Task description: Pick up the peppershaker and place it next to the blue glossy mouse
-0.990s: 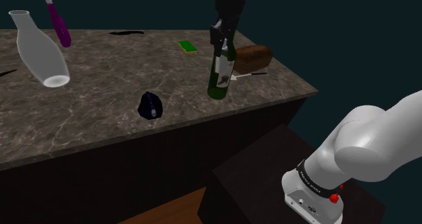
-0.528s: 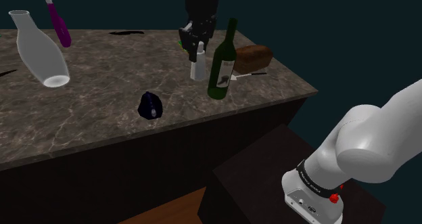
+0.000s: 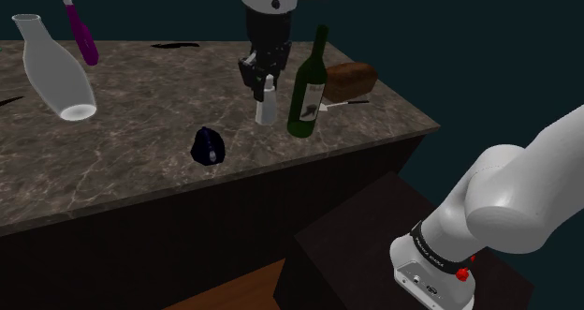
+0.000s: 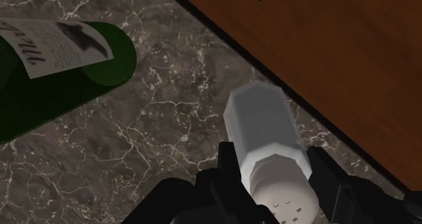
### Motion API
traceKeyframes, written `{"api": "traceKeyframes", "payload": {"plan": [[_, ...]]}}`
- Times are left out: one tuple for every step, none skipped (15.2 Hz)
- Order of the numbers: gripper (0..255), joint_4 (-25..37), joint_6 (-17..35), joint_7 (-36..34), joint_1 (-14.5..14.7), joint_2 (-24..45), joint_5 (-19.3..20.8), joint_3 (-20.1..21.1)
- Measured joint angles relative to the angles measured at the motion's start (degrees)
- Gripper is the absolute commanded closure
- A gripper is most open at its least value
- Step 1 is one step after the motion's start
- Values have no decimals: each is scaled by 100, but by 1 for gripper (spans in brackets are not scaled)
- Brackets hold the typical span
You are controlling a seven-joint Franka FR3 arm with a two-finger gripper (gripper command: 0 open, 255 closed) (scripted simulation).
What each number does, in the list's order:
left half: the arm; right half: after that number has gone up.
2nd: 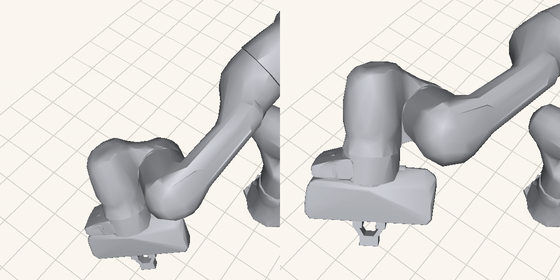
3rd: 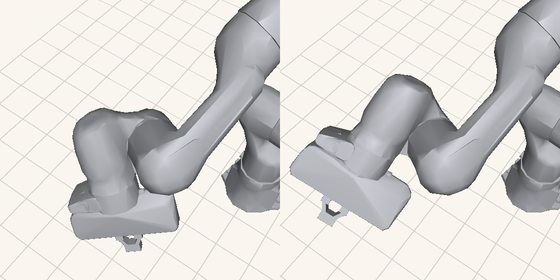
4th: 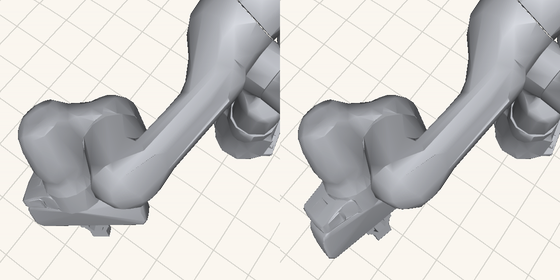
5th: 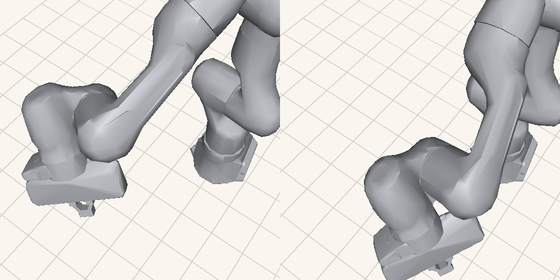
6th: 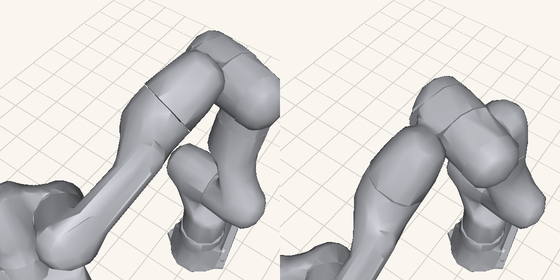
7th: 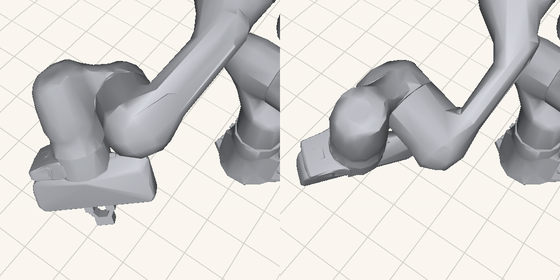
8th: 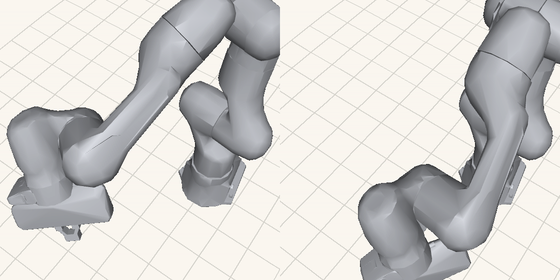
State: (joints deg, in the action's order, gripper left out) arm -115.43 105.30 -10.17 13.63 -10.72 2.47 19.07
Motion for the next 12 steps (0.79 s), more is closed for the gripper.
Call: {"api": "traceKeyframes", "payload": {"plan": [[255,-58,74,-20,4,17,5,10],[255,-137,155,-15,1,20,8,5],[255,-205,235,-20,-1,32,13,5],[255,-282,321,-33,1,43,16,10],[255,-348,384,-35,2,40,16,10],[255,-410,470,-48,1,65,26,14],[255,-484,545,-43,-2,66,28,9],[255,-548,628,-65,1,87,35,18],[255,-602,689,-67,0,95,39,18],[255,-676,776,-80,1,109,46,22],[255,-739,863,-98,3,135,56,30],[255,-790,942,-120,5,166,68,39]]}}
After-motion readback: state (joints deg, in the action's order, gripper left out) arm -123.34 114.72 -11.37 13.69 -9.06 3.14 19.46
